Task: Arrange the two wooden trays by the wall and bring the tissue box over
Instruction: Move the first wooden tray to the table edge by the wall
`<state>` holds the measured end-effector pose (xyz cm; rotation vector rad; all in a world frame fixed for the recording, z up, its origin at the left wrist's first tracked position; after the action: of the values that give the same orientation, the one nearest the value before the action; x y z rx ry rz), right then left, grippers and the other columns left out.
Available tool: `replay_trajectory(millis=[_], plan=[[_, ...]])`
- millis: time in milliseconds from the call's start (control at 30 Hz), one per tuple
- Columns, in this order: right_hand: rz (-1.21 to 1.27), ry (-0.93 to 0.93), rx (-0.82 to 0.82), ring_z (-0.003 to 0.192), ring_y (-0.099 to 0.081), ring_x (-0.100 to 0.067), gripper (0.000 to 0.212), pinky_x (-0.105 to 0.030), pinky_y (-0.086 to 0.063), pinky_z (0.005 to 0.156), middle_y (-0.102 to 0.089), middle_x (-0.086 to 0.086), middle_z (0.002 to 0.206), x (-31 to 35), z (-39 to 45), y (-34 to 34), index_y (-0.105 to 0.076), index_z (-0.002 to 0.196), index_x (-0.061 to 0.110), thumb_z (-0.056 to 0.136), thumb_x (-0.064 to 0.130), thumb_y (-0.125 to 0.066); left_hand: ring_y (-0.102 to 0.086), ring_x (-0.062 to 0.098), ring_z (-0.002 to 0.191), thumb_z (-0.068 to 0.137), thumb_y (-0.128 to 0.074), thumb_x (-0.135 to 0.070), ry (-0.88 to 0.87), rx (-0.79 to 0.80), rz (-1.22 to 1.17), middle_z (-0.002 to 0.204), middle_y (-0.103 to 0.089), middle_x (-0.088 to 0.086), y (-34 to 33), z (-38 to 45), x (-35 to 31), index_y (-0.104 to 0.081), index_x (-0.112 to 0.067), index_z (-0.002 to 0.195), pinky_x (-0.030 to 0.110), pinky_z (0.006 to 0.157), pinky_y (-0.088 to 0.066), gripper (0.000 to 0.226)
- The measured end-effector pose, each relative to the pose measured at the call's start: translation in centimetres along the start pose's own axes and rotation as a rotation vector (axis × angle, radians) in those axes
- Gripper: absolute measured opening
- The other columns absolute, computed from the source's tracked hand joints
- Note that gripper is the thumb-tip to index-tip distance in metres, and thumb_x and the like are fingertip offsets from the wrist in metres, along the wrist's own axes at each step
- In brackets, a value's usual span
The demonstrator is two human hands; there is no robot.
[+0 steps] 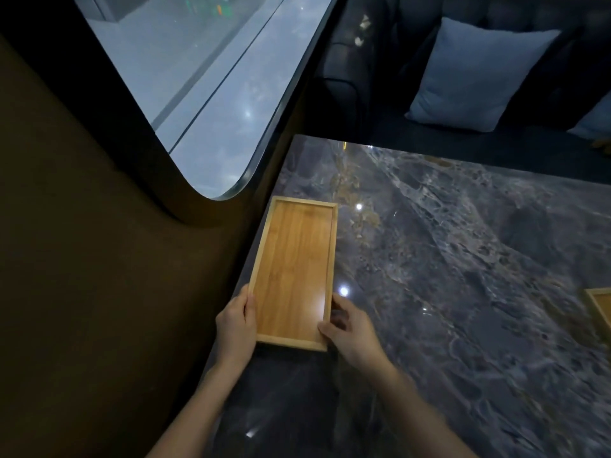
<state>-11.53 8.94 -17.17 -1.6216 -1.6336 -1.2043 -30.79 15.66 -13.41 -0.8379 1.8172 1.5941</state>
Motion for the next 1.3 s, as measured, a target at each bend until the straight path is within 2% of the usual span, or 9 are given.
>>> replay_trajectory(millis=[267,367,500,633,800,900,1100,1233,1300], plan=[[-0.038,-0.078,0.001,0.096,-0.061,-0.01,0.057,-0.034,-0.051,0.091,-0.062,0.008,0.098,-0.8,1.5,-0.9,-0.042,0.132,0.022,0.081,0.008,-0.062,-0.058,0.023,0.111,0.096,-0.038,-0.018,0.063,0.024,-0.019,0.122,-0.061,0.014,-0.7,1.6,2.8,-0.044,-0.005,0.133,0.038,0.098,-0.048,0.039],[-0.067,-0.073,-0.007,0.096,-0.062,-0.01,0.058,-0.035,-0.052,0.091,-0.063,0.008,0.098,-0.8,2.0,-1.0,-0.04,0.133,0.023,0.081,0.009,-0.062,-0.055,0.022,0.116,0.096,-0.038,-0.017,0.077,0.032,-0.028,0.126,-0.058,0.015,-1.1,2.1,3.3,-0.043,-0.004,0.133,0.034,0.101,-0.045,0.039],[-0.096,-0.059,-0.007,0.098,-0.06,-0.01,0.056,-0.034,-0.05,0.092,-0.061,0.008,0.104,-0.7,2.4,-1.3,-0.042,0.132,0.02,0.081,0.007,-0.06,-0.05,0.011,0.114,0.095,-0.039,-0.015,0.092,0.036,-0.028,0.128,-0.056,0.013,-1.7,2.2,3.7,-0.041,-0.004,0.133,0.011,0.09,-0.037,0.039],[-0.222,0.02,-0.019,0.099,-0.056,-0.011,0.052,-0.034,-0.05,0.091,-0.058,0.003,0.112,0.1,2.6,-1.6,-0.046,0.129,0.026,0.08,0.017,-0.059,-0.051,0.018,0.112,0.095,-0.039,-0.014,0.093,-0.003,0.046,0.126,-0.056,0.018,-1.4,2.3,4.0,-0.042,-0.005,0.133,0.024,0.093,-0.035,0.039],[-0.292,0.054,-0.065,0.084,-0.048,-0.005,0.058,-0.006,-0.038,0.07,-0.045,0.003,0.105,0.1,2.7,-1.6,-0.04,0.135,0.021,0.081,0.016,-0.06,-0.053,0.026,0.113,0.094,-0.041,-0.009,0.075,-0.016,0.144,0.122,-0.059,0.02,-1.3,2.7,4.0,-0.045,-0.003,0.13,0.028,0.094,-0.037,0.037],[-0.296,0.058,-0.083,0.078,-0.046,-0.003,0.06,0.002,-0.036,0.07,-0.044,0.003,0.098,0.0,2.8,-1.9,-0.039,0.135,0.02,0.08,0.013,-0.061,-0.051,0.026,0.113,0.094,-0.039,-0.009,0.063,-0.004,0.199,0.121,-0.058,0.019,-1.5,2.9,4.1,-0.043,-0.002,0.131,0.03,0.097,-0.038,0.038],[-0.298,0.075,-0.109,0.077,-0.045,-0.003,0.059,-0.001,-0.038,0.07,-0.044,0.001,0.098,0.1,2.6,-2.2,-0.038,0.135,0.019,0.081,0.012,-0.061,-0.048,0.024,0.116,0.095,-0.034,-0.006,0.005,0.053,0.36,0.128,-0.053,0.016,-1.9,3.0,3.4,-0.033,-0.004,0.138,0.038,0.1,-0.045,0.043],[-0.268,0.093,-0.109,0.08,-0.047,-0.011,0.05,-0.021,-0.047,0.082,-0.045,-0.002,0.098,0.7,1.9,-2.9,-0.045,0.129,0.021,0.082,0.009,-0.06,-0.049,0.024,0.116,0.092,-0.04,-0.002,-0.031,0.078,0.435,0.128,-0.053,0.016,-1.6,3.1,3.2,-0.027,-0.005,0.14,0.033,0.094,-0.046,0.049],[-0.255,0.105,-0.121,0.08,-0.046,-0.009,0.05,-0.013,-0.043,0.076,-0.044,-0.002,0.1,0.7,1.7,-3.3,-0.045,0.128,0.021,0.082,0.009,-0.059,-0.049,0.024,0.115,0.091,-0.041,-0.002,-0.039,0.083,0.46,0.126,-0.055,0.016,-1.4,3.2,3.0,-0.03,-0.005,0.139,0.032,0.091,-0.046,0.049]])
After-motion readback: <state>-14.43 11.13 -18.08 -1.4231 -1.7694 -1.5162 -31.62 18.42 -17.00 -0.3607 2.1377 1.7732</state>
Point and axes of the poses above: each hand's wrist, its own z-axis towards the middle knuckle, its own y-axis out of the back of the hand, x = y × z, the point moved 10 cm from there along z, towards the middle knuckle
